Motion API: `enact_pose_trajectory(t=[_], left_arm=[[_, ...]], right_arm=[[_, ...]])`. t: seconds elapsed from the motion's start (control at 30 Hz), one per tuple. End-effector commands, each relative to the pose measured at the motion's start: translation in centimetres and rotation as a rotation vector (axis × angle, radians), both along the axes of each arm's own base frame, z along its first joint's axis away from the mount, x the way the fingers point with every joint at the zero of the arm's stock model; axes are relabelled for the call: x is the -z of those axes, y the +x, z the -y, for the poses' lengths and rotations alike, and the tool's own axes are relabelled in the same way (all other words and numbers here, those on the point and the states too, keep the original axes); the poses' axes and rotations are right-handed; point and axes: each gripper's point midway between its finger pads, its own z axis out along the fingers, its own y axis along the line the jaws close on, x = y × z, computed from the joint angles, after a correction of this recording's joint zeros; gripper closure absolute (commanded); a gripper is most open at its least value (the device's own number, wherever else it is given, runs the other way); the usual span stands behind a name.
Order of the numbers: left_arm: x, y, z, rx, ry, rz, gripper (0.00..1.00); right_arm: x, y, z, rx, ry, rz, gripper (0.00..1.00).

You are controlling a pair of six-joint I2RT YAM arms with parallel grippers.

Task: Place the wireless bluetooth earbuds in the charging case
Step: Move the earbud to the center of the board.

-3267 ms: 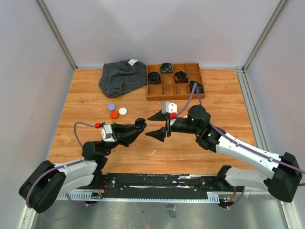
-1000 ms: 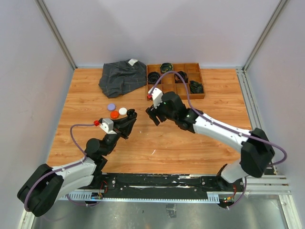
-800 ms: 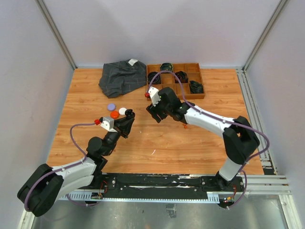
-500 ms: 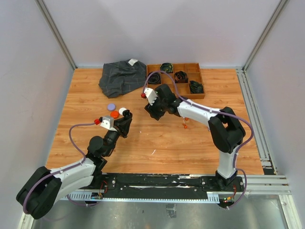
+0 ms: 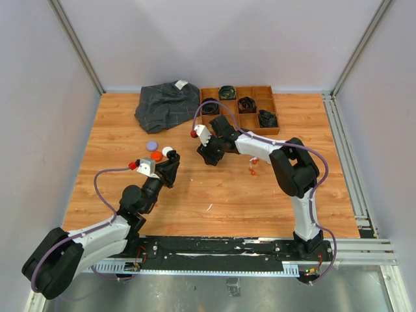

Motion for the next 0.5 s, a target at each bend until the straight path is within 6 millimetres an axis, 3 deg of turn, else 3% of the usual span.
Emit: enact_pose_trajectory(t=[0.0,0.47], left_arm=[[-1.3,0.2,-0.4,-0.021,-0.03,0.04,1.0],[-1.5,0.0,-0.3,-0.007,-0.037,0.05,1.0]], right_arm=[[0.4,0.4,0.5,-0.022,-0.026,-0.019,0.49],[1.2,0.5,2.8,0.039,-0.124,-0.003,0.57]])
